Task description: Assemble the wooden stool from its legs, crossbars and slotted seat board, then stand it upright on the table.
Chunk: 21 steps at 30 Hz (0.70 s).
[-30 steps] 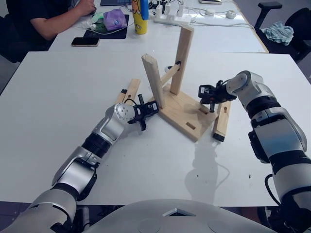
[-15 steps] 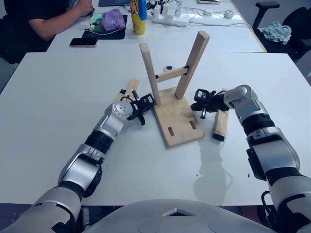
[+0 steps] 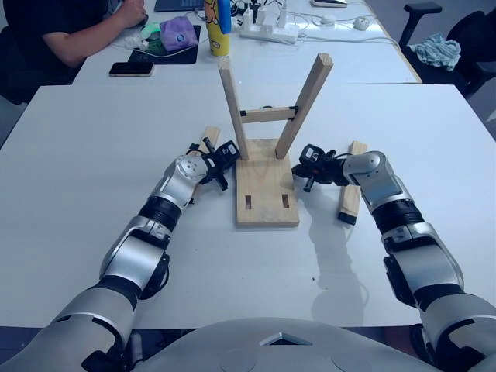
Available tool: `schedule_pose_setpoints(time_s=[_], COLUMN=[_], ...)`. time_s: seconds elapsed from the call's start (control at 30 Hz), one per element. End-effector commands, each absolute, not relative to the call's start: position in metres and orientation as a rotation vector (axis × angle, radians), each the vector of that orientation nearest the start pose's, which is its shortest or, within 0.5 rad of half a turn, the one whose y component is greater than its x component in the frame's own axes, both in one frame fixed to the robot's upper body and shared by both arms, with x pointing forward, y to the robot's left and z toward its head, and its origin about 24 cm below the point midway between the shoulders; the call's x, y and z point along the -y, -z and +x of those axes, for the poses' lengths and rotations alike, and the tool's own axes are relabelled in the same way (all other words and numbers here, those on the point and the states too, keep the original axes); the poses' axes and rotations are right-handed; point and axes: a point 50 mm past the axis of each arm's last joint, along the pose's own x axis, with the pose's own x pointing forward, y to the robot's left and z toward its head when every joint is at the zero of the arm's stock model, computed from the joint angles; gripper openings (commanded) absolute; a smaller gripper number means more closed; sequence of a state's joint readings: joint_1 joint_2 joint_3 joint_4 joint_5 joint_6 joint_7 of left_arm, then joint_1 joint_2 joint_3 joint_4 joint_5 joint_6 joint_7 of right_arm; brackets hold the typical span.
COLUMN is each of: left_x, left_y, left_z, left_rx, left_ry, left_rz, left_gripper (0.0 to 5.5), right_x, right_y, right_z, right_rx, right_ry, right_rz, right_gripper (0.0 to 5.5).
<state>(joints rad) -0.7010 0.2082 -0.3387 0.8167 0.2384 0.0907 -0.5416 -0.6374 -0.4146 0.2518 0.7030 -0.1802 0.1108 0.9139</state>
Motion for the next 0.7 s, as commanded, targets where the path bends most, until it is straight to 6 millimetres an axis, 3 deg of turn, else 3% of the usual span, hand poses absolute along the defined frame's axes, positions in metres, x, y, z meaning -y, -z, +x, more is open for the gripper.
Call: schedule_pose_setpoints(time_s=[0.03, 0.17, 0.33, 0.5, 0.7], left_x=[-0.074, -0.077, -0.086, -0.127, -0.169], left_y=[-0.022, -0.022, -0.051, -0.101, -0.110], left_z=[0.338, 0.341, 0.341, 0.302, 0.271], left_rx=[-0.373, -0.356, -0.140, 0.083, -0.024], left_ry=[0.873, 0.847, 0.736, 0.500, 0.337], left_rz=[0.550, 0.561, 0.517, 0.409, 0.237], left_gripper=[0.01, 0.01, 0.01, 0.64, 1.49], right_x=[0.135, 0.139, 0.151, 0.164, 0.181], right_y=[-0.024, -0.026, -0.042, -0.071, -0.077], right_z=[0.331, 0.333, 0.335, 0.333, 0.320], right_rx=[-0.539, -0.532, -0.443, -0.306, -0.305], right_ry=[-1.009, -0.982, -0.943, -0.865, -0.799], right_rz=[-0.509, -0.530, -0.575, -0.478, -0.348], right_gripper=[0.00, 0.00, 0.00, 0.00, 0.00])
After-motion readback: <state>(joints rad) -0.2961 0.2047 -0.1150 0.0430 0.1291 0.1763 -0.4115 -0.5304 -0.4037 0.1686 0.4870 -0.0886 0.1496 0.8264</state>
